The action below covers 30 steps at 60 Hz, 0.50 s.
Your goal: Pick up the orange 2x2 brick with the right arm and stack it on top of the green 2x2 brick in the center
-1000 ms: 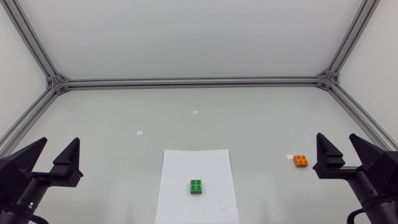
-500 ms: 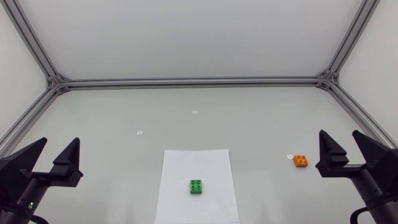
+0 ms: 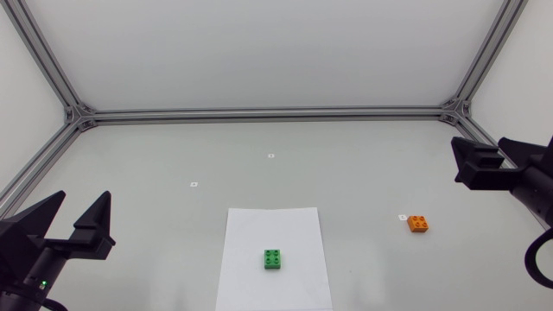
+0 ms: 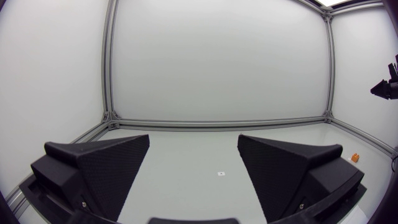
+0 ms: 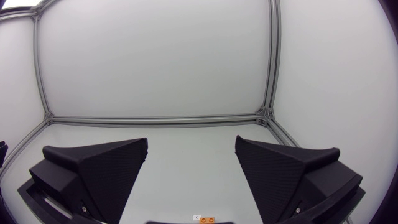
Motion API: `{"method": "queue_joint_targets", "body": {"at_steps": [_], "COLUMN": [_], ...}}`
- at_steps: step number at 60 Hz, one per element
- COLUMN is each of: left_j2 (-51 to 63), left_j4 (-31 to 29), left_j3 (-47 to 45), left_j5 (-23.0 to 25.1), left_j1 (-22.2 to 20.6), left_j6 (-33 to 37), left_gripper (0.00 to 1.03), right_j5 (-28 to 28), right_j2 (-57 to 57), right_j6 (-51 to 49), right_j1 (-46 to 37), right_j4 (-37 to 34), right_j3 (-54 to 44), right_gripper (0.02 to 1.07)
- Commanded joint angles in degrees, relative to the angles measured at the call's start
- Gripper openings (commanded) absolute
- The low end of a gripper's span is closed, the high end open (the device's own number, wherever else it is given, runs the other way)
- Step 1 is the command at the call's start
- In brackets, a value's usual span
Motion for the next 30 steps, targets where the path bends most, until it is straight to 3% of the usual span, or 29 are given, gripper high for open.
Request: {"method": "queue_joint_targets", "body": {"at_steps": [1,9,19,30], "left_j2": [-0.45,-0.45,-0.45,-0.45], "left_j4": [-0.76,-0.76,-0.84,-0.76], "left_j3": [-2.35,-2.35,-2.35,-2.35], "left_j5": [0.23,0.23,0.23,0.23], "left_j1": [0.14,0.14,0.14,0.14], "left_j6": [0.73,0.73,0.73,0.73], "left_gripper": [0.99,0.99,0.99,0.99], "right_j5": [-0.04,-0.57,-7.69,-7.16], "right_j2": [6.39,16.67,28.18,36.18], "right_j6": [2.46,2.81,-1.32,-4.22], "right_j1": [0.26,-2.11,-6.42,-7.21], "right_j4": [-3.73,-12.25,-21.66,-28.51], "right_j3": [4.64,11.85,18.97,24.42], "right_gripper": [1.02,1.02,1.02,1.02]}}
